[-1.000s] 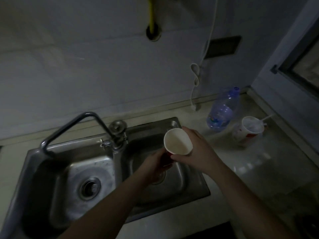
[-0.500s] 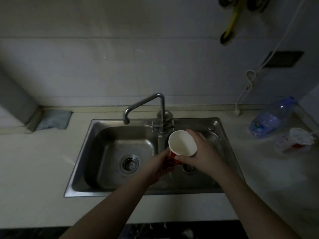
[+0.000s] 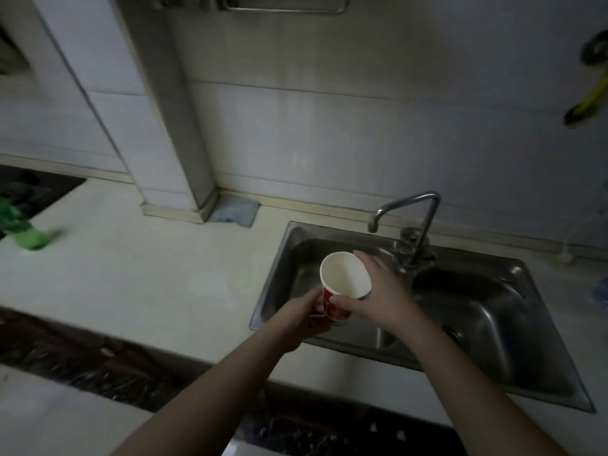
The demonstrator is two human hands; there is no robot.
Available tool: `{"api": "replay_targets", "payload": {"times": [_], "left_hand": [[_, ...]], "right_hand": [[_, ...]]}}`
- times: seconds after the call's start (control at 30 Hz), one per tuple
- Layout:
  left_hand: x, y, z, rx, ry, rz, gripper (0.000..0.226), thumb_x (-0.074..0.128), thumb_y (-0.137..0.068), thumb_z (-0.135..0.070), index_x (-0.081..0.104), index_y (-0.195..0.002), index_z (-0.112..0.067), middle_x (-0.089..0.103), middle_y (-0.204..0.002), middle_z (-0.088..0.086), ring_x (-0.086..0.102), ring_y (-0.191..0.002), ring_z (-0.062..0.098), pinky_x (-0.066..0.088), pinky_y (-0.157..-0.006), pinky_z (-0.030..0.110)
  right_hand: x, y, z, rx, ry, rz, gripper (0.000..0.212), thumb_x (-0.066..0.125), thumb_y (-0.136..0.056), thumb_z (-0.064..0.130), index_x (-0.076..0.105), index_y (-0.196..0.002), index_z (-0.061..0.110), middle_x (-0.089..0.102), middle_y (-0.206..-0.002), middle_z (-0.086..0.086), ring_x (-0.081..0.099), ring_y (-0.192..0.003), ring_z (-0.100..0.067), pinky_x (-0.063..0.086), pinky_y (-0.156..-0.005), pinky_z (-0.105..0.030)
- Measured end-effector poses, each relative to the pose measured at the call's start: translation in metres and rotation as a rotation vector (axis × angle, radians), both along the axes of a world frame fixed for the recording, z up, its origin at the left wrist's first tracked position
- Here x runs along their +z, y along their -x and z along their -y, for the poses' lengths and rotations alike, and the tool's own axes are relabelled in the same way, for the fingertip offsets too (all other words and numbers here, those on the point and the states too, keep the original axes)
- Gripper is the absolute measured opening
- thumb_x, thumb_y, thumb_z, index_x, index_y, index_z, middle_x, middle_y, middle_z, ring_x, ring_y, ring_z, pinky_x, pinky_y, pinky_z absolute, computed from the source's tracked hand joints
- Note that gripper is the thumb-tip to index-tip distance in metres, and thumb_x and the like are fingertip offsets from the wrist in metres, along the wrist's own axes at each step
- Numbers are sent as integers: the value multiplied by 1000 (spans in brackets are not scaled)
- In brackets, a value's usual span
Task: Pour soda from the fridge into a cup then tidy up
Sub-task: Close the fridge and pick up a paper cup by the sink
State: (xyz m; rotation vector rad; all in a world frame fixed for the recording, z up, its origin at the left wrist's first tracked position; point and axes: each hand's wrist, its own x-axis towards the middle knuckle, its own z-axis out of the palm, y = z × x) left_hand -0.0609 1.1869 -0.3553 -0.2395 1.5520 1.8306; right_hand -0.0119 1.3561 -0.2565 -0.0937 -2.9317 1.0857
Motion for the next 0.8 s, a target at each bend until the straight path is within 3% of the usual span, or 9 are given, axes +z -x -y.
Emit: {"api": "replay_targets", "payload": {"times": [0.1,0.17,0.27,0.53,0.8], "left_hand": [[6,0,37,76,-2,7,46,66,-84,-51,70,-106,-10,72,-87,7,64,-93,23,55,-73,31],[13,-2,57,121,1,4,39,63,-88,-48,71,-97,-11,71,-77,5,64,-88,24,56,-84,35],[13,-3,85,182,15,13,40,60,-90,-49,71,-95,-11,72,-80,8,67,-89,25,53,-96,41],[5,12,138,349,22,40,42,58,-92,-48,68,-101,-8,73,-92,12,70,-89,24,55,-76,32],[2,37,174,509,48,95,39,58,-94,-42,67,-107,-7,75,-89,8,71,-94,24,55,-81,33]], "right_hand": [[2,8,37,54,14,-7,100,80,-64,54,28,-146,30,33,-146,10,40,-127,-14,39,-96,-29],[4,15,58,97,31,-2,100,80,-64,54,27,-146,31,32,-147,11,40,-127,-14,40,-94,-29],[7,24,86,160,30,5,98,80,-66,51,26,-145,30,31,-147,10,40,-125,-14,39,-90,-27],[-2,60,138,287,44,39,94,81,-68,48,27,-143,34,33,-147,9,42,-125,-16,49,-85,-30],[-17,110,175,420,85,55,99,79,-68,51,22,-147,29,31,-146,9,38,-129,-14,46,-100,-38]]}}
